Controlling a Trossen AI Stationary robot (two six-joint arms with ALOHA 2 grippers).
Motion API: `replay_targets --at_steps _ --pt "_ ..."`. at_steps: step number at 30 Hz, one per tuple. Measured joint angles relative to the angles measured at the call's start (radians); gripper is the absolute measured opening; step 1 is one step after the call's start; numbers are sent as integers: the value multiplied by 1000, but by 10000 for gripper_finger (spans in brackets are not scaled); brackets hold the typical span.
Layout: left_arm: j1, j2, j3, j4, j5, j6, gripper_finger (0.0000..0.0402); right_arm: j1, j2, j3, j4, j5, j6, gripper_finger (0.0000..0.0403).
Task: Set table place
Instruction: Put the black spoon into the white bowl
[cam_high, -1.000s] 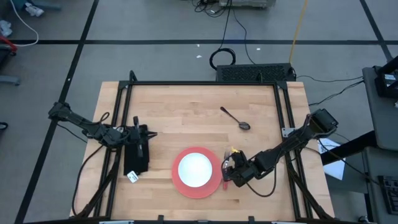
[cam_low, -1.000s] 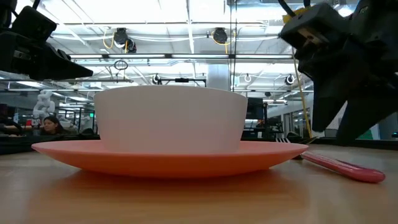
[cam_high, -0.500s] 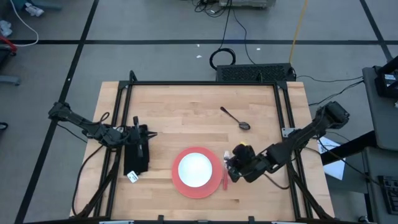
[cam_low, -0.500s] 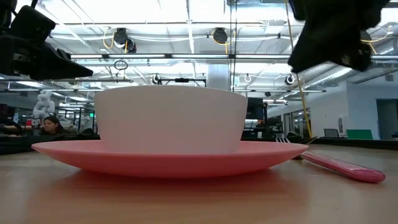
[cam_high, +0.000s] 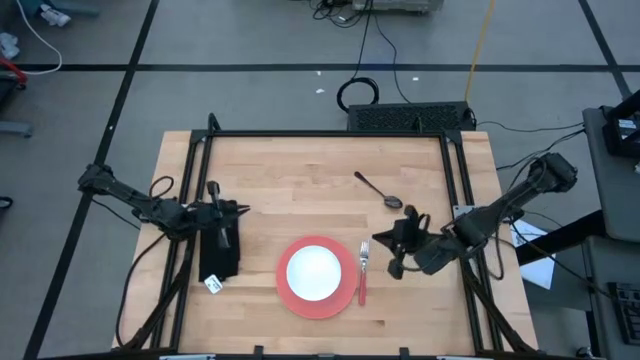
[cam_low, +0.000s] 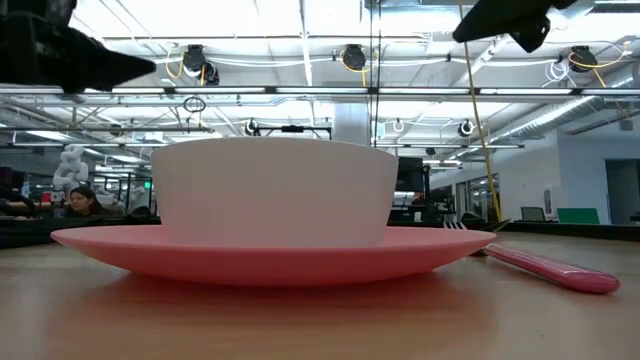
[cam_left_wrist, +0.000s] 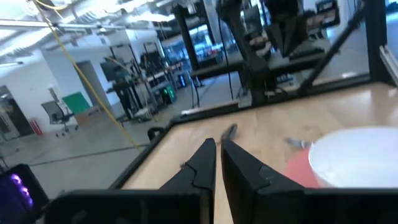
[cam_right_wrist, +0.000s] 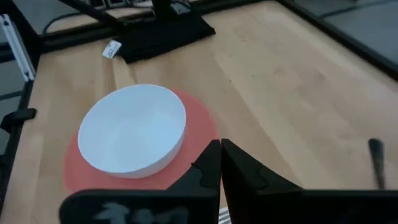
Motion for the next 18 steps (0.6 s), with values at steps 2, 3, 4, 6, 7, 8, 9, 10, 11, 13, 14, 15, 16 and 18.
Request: replay_targets --at_steps 2,3,4,6,7,8,9,10,11,13,14,15,16,18 --pt "0 0 0 32 0 9 31 0 -45 -32 24 4 -34 1" --pt "0 0 0 49 0 12 31 0 -69 -54 38 4 -55 1" --pt "0 0 1 66 0 14 31 0 -93 -77 51 4 -73 1" --pt "0 0 12 73 1 22 31 0 -144 -133 90 4 -110 1" --pt "0 0 21 72 2 23 31 0 -172 -161 98 4 -127 1" --pt "0 0 32 70 4 23 31 0 -202 -188 107 4 -144 1" --pt "0 0 44 57 7 23 31 0 -232 -216 117 4 -159 1" --pt "-1 0 60 34 16 21 31 0 -262 -245 130 4 -176 0" --pt "-1 0 77 3 29 18 31 0 -293 -274 143 4 -194 0" --pt "-1 0 115 -62 51 -3 31 0 -357 -332 180 4 -228 0" --pt "-1 0 135 -92 57 -17 31 0 -389 -359 200 4 -255 0" --pt "-1 0 155 -118 58 -31 31 0 -422 -386 219 5 -281 0" --pt "-1 0 172 -142 57 -43 31 0 -453 -412 238 4 -306 0" --pt "-1 0 201 -188 57 -48 31 -5 -510 -462 277 4 -361 0"
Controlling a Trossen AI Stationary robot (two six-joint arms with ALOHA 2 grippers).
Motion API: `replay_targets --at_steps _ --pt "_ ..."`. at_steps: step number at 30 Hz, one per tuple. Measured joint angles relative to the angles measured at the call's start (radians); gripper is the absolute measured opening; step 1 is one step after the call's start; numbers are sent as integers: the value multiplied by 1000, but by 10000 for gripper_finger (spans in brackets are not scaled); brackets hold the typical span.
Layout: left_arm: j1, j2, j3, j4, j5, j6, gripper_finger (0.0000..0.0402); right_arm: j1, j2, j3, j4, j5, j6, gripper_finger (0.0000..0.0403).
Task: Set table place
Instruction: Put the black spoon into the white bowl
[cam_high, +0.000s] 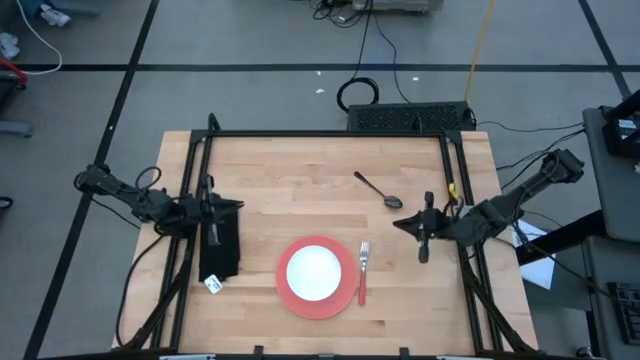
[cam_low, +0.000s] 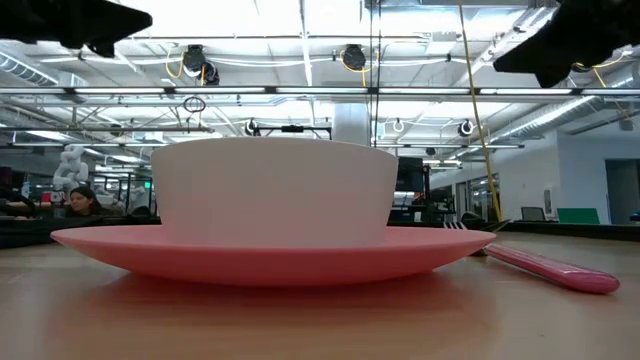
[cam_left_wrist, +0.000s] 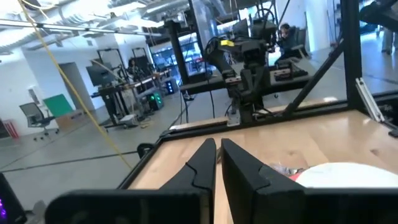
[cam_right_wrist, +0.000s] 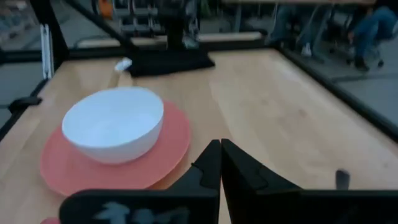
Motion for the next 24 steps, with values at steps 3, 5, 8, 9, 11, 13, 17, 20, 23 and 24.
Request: replay_targets --at_steps 3,5,8,9,11,13,17,20,23,24 --pt "0 0 23 -41 -3 13 31 -21 -81 -74 94 0 -76 0" --pt "0 -4 23 -46 -27 31 31 -40 -128 -123 154 0 -125 0" --pt "3 -24 23 -47 -96 39 31 -75 -202 -190 209 -1 -175 0" --pt "7 -33 23 -47 -105 34 31 -88 -230 -208 218 -1 -180 0" --pt "15 -60 23 -52 -105 25 31 -116 -279 -235 224 -2 -176 0" --pt "25 -93 23 -70 -105 18 31 -143 -323 -257 224 -5 -165 0" --pt "58 -169 23 -152 -106 17 31 -176 -389 -281 224 -10 -163 0" --pt "89 -232 23 -228 -106 -20 31 -195 -417 -288 221 -67 -180 0" --pt "116 -249 24 -228 -86 -50 31 -205 -432 -295 216 -90 -186 0" --pt "120 -249 24 -238 -81 -54 31 -205 -435 -298 216 -90 -186 0"
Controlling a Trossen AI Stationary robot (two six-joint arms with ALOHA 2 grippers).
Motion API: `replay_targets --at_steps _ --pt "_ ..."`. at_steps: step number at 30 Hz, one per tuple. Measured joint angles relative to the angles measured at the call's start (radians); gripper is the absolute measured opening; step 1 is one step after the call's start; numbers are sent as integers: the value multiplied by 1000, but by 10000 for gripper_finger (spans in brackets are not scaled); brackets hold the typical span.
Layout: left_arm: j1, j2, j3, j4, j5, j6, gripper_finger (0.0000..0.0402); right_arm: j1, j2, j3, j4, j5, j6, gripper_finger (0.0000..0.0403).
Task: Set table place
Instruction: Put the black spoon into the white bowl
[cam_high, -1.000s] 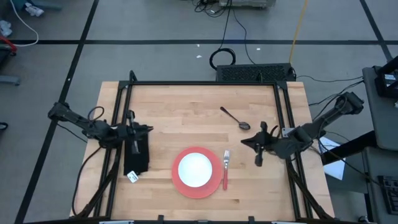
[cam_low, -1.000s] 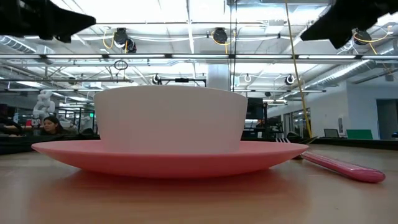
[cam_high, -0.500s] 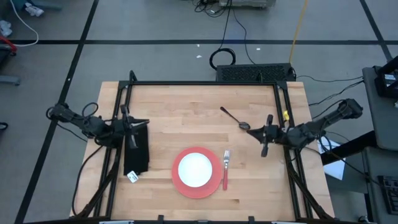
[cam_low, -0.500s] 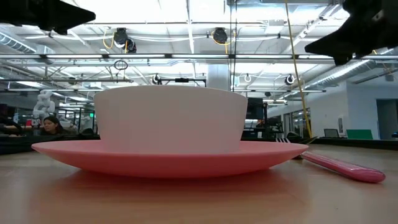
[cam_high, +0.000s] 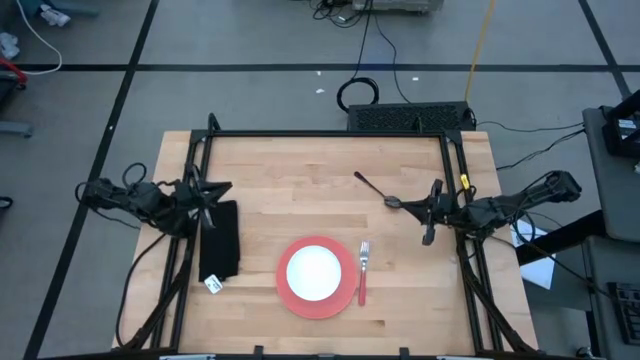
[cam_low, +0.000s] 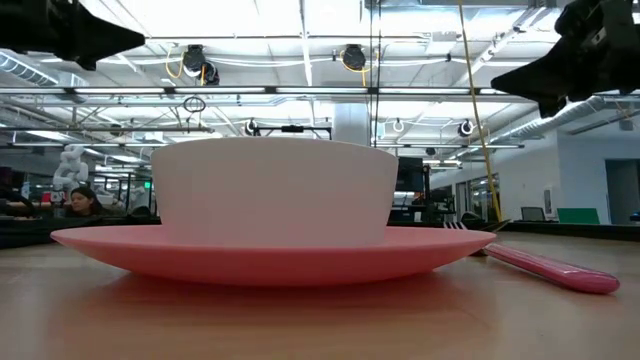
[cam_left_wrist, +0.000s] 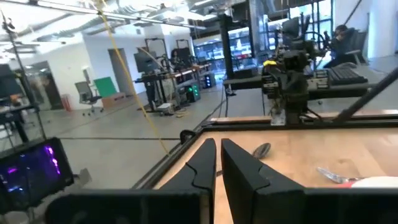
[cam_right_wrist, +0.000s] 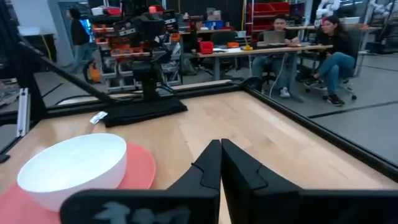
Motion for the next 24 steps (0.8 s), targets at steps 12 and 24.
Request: replay_targets --at_steps 12,24 --pt "10 10 -71 29 144 -83 31 0 -5 -63 11 -52 -32 0" --pt "10 10 -71 27 103 -50 31 0 -6 -120 135 -51 -92 0"
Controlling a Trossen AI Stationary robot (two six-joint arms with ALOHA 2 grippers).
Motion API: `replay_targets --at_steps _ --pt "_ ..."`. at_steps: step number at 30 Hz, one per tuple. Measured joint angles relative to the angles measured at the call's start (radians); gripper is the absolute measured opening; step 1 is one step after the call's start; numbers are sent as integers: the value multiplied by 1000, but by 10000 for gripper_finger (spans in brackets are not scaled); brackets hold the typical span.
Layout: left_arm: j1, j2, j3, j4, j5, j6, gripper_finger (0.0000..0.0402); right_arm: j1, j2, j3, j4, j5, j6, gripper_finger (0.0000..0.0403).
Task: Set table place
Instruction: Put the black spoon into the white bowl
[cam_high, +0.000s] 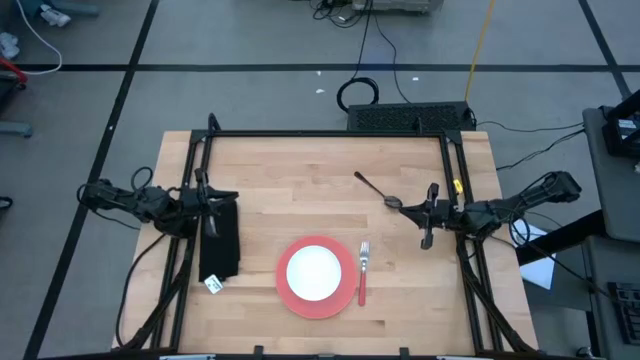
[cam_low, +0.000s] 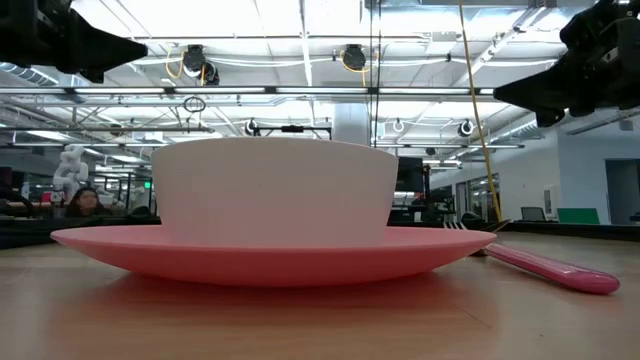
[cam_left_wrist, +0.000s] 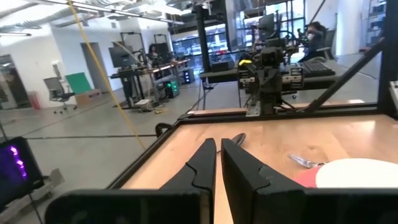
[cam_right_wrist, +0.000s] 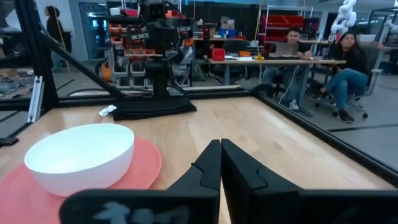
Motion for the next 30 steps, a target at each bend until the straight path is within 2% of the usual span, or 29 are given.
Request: replay_targets --at_steps 30 --pt "0 0 0 1 30 -17 31 0 1 -4 36 0 -23 0"
